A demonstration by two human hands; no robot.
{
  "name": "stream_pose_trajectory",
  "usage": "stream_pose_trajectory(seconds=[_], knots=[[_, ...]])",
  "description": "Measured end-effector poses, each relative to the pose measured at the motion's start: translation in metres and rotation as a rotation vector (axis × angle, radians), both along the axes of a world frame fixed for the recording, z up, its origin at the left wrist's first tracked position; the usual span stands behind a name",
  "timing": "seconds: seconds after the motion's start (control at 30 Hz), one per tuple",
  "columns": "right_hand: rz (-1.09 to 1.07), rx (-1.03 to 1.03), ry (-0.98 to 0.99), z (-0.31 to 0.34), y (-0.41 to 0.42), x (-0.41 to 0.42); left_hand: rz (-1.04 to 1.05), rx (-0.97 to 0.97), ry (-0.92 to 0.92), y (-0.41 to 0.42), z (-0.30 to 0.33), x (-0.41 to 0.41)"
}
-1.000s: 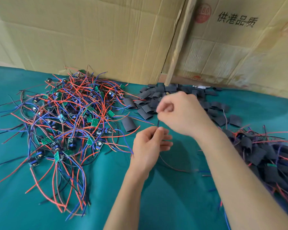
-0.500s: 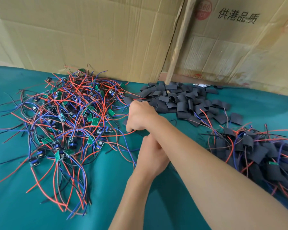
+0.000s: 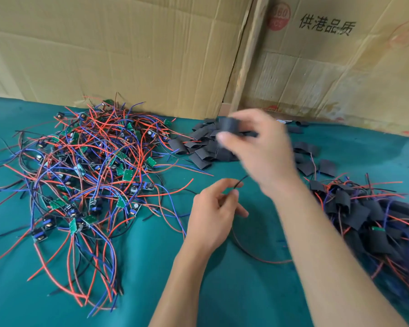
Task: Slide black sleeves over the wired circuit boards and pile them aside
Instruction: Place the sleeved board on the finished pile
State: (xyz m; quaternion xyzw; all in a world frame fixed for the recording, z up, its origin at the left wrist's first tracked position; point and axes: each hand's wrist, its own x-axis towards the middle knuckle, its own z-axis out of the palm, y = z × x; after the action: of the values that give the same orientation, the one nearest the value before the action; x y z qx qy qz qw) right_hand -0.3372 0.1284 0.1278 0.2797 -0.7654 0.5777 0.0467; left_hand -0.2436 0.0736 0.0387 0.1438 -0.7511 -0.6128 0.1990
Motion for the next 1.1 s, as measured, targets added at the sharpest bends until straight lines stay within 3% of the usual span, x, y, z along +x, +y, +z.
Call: stream_pose_trajectory(seconds=[0.1, 0.2, 0.33, 0.67, 0.87, 1.1], knots=[[-0.179, -0.451, -0.315, -0.019, 0.05, -0.004, 0.054, 0.055, 0.012, 0.0, -0.001, -0.003], [-0.269, -0.595, -0.542, -0.048, 0.068, -0.002, 0.072, 0.136, 0.016, -0.002, -0.003, -0.003], [-0.33, -0.771, -0.648, -0.062, 0.068, -0.002, 0.093, 0.194, 0.041, -0.003, -0.004, -0.002], [-0.204, -0.85, -0.795, -0.065, 0.073, -0.007, 0.054, 0.165, 0.054, 0.001, -0.003, 0.0], [0.01, -0.844, -0.886, -0.068, 0.063, 0.001, 0.049, 0.134, 0.05, 0.002, -0.003, 0.0], [0.161, -0.641, -0.894, -0.074, 0.051, 0.013, 0.041, 0.058, 0.041, 0.001, -0.005, 0.0]])
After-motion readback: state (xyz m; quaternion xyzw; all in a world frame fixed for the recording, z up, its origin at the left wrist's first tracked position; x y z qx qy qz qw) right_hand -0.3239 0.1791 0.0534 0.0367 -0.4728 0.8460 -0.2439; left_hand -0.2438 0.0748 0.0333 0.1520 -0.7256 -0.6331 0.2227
